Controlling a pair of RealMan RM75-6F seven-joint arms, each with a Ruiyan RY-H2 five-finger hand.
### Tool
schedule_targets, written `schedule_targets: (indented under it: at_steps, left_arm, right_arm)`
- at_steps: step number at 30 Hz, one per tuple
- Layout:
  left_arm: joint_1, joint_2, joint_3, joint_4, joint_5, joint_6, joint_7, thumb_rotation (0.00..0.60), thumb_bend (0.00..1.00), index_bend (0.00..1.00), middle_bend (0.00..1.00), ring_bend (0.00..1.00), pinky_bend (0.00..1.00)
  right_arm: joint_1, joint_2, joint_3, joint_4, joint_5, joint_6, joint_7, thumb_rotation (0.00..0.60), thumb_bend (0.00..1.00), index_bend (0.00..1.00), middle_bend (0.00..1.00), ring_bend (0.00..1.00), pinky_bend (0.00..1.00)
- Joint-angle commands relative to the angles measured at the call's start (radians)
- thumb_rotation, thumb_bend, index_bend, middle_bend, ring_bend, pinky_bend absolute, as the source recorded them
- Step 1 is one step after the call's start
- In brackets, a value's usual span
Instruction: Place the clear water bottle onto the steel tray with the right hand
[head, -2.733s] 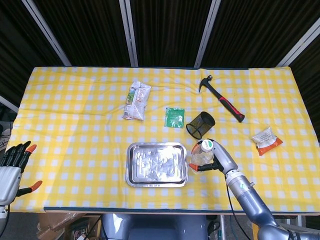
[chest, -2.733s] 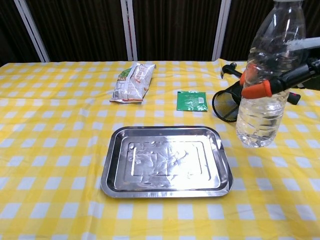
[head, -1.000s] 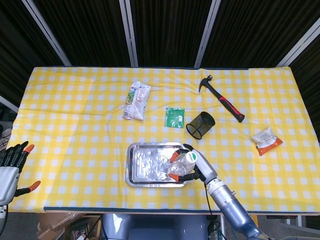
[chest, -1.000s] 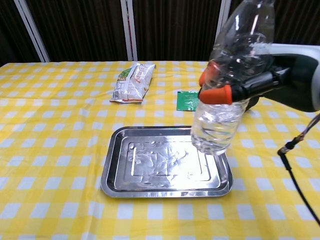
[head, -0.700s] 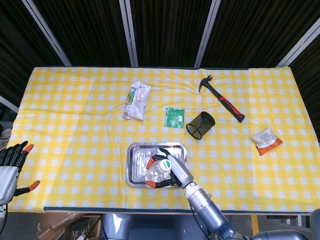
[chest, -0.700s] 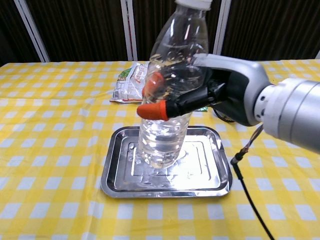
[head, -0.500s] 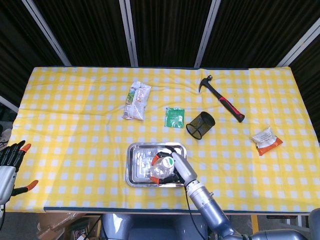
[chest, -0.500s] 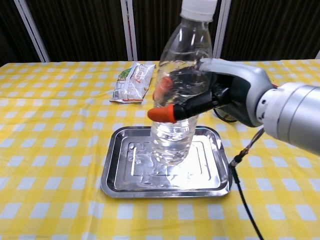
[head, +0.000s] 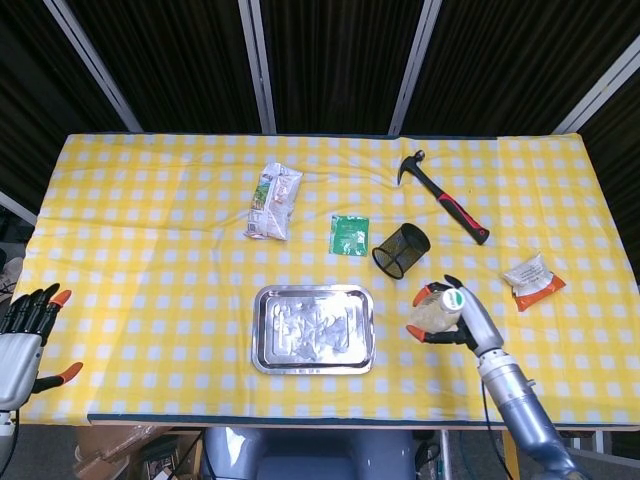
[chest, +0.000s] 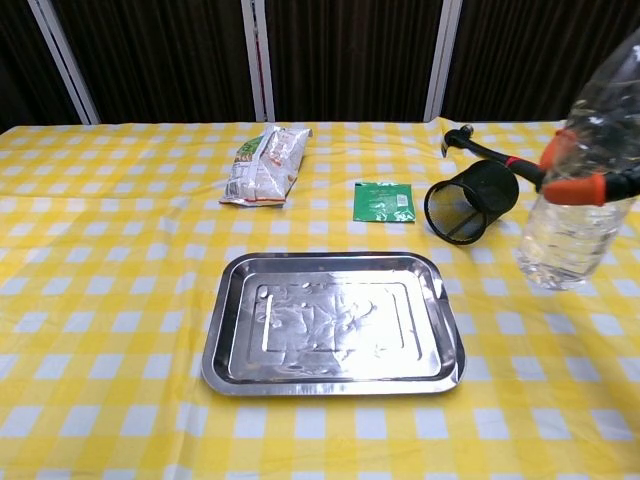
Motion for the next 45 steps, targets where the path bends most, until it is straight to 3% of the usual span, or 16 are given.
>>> schedule_targets:
  at_steps: [1,11,18,24,28,31,37,40,41,45]
  left_arm:
    - [-0.001,-0.002,0.001,-0.002,0.001,-0.002,0.004,0.6,0.17,0.06,0.0,0.0,0.0]
    - [0.001,0.003,-0.001,-0.002,0.001,0.004,-0.009,0.6,0.17,0.06,0.0,0.0,0.0]
    - [-0.003,0.008,-0.002,0.003,-0.002,-0.003,-0.026,0.6,0.17,0.06,0.0,0.0,0.0]
    - [-0.006,0.013,-0.003,0.009,-0.005,-0.009,-0.04,0.6,0.17,0.06,0.0,0.0,0.0]
    - [-0.004,0.02,-0.006,0.014,-0.009,-0.004,-0.059,0.6,0.17,0.06,0.0,0.0,0.0]
    - [-0.004,0.023,-0.005,0.015,-0.007,-0.003,-0.066,0.6,0.17,0.06,0.0,0.0,0.0]
    - [-0.004,0.018,-0.001,0.011,0.0,-0.005,-0.052,0.6,0.17,0.06,0.0,0.0,0.0]
    - [-0.005,0.013,0.001,0.008,0.0,-0.008,-0.037,0.6,0.17,0.06,0.0,0.0,0.0]
    - [-0.007,0.008,0.002,0.006,-0.001,-0.013,-0.023,0.6,0.17,0.06,0.0,0.0,0.0]
    - [-0.007,0.0,0.003,0.0,-0.001,-0.015,-0.003,0.6,0.17,0.06,0.0,0.0,0.0]
  right_arm:
    - [-0.049,0.071,-0.011,0.042,-0.09,-0.037,0.13,0.593,1.0,1.0,0.95,0.58,0.01]
    - [0.003,0.02,0.008,0.016,-0.111,-0.091,0.126,0.592,1.0,1.0,0.95,0.56,0.01]
    - [0.091,-0.133,0.027,-0.037,-0.04,-0.106,-0.029,0.592,1.0,1.0,0.95,0.56,0.01]
    - [0.191,-0.334,0.037,-0.078,0.062,-0.08,-0.222,0.594,1.0,1.0,0.95,0.56,0.01]
    - [0.205,-0.38,0.035,-0.076,0.125,-0.033,-0.299,0.592,1.0,1.0,0.95,0.56,0.01]
    - [0.188,-0.358,0.035,-0.082,0.143,-0.004,-0.306,0.595,1.0,1.0,0.95,0.56,0.01]
    - [0.102,-0.192,0.033,-0.079,0.124,0.02,-0.217,0.593,1.0,1.0,0.95,0.56,0.01]
    - [0.043,-0.086,0.014,-0.062,0.073,0.013,-0.135,0.595,1.0,1.0,0.95,0.56,0.01]
    - [-0.008,-0.006,-0.007,-0.035,0.039,0.021,-0.079,0.594,1.0,1.0,0.95,0.56,0.01]
    - [-0.051,0.069,-0.026,0.015,-0.061,-0.015,0.058,0.591,1.0,1.0,0.95,0.56,0.01]
